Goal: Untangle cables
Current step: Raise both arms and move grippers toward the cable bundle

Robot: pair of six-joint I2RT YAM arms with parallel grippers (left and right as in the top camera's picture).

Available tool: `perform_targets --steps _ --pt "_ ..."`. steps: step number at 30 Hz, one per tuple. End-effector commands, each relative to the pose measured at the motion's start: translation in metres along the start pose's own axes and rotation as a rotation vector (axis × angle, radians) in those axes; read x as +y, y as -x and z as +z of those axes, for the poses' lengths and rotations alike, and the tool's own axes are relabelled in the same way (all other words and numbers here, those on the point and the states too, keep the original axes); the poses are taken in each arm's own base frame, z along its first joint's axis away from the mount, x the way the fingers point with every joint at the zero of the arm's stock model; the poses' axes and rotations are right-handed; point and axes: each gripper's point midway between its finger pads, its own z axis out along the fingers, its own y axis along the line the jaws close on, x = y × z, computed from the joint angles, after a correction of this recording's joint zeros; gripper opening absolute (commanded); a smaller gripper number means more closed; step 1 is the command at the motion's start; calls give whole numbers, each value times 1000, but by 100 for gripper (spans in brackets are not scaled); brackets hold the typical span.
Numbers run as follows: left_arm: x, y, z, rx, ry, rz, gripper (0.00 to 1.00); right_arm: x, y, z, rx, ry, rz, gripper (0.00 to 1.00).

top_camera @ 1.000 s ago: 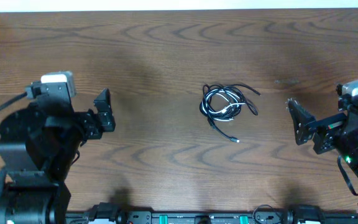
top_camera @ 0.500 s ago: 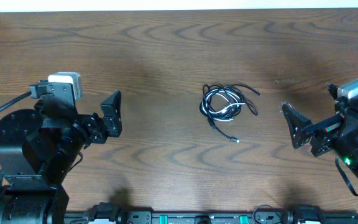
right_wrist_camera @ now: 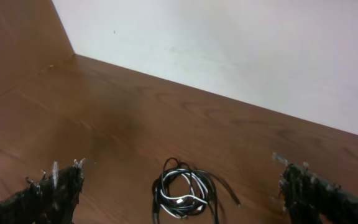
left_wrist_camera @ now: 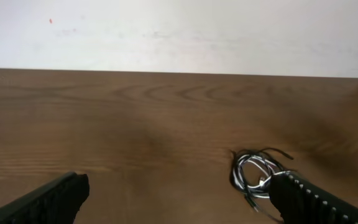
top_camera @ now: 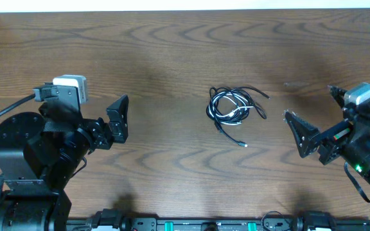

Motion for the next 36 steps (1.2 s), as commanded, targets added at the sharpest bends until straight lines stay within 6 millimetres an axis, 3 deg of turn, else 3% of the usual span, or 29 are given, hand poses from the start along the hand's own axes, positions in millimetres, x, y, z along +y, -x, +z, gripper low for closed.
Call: perform_targets --steps 1,5,9,12,18,23,28,33,36 --pt "26 -6 14 65 130 1 98 -23 -4 3 34 -119 25 99" --pt "35 -27 47 207 142 -42 98 -58 -21 20 119 -251 152 99" --pt "44 -56 84 373 142 -85 98 -76 -57 56 297 -235 231 99" --pt "41 -66 101 431 108 -106 98 -74 -84 83 424 -155 252 96" --pt "40 -84 106 520 91 -123 98 -60 -106 106 543 -88 254 98" --pt "-6 -90 106 551 -174 -23 98 -41 -112 110 582 -30 216 99" --pt "-25 -102 112 586 -243 98 98 -30 -112 111 582 23 225 99" --pt "-43 -129 133 632 -285 98 98 -30 -112 111 582 29 201 99" --pt "-61 -131 146 610 -319 108 98 -40 -123 118 616 -3 171 99"
